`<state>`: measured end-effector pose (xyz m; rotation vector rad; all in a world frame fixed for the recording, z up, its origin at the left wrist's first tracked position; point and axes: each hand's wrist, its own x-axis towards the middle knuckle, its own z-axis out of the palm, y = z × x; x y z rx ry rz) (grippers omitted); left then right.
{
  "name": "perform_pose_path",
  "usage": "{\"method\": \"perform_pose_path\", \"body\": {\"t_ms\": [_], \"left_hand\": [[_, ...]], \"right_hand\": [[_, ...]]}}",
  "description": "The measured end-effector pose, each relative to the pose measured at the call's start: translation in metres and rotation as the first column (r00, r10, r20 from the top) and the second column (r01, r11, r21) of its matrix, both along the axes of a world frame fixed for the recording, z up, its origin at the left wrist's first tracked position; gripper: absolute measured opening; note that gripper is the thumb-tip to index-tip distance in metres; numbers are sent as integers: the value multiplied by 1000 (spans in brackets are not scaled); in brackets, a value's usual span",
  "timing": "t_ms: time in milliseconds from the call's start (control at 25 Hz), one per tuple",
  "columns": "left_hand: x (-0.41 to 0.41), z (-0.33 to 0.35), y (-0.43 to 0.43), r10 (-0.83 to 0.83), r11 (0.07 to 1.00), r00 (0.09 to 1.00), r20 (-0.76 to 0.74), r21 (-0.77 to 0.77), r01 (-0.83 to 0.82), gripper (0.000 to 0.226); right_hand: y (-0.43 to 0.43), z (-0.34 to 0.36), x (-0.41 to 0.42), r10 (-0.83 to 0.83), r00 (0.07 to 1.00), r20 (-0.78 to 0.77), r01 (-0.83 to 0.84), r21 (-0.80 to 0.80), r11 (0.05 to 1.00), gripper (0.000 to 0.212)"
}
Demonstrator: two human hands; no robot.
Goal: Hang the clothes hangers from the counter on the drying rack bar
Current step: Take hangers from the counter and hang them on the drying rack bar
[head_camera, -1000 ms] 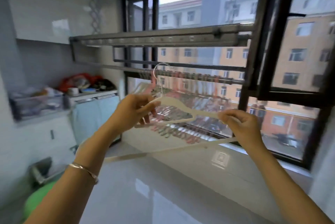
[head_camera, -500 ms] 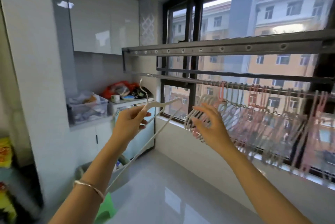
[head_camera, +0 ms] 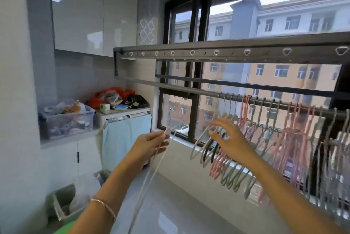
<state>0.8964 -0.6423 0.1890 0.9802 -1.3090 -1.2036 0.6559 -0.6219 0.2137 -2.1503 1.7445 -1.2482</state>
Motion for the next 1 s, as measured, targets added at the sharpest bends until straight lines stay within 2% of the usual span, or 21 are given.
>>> {"method": "perform_pose_path", "body": {"t_ms": [200,440,720,1000], "left_hand": [[-51,3,-79,-116,993,992,-56,-1,116,26],[-96,13,-175,-213,976,976,-48,-48,210,31],[-129,44,-227,-371,915,929,2,-171,366,39],[-151,20,-223,-490,858,870,56,-142,493,42]], "right_hand": [[-43,-18,-22,-102,979,-174,120,100,988,49],[-78,-18,-24,-260,935,-241,285,75,956,49],[-101,-14,-12,-420,897,-136,425,10,905,36],[-99,-19,-9,-514,856,-57,515,-14,857,39]]}}
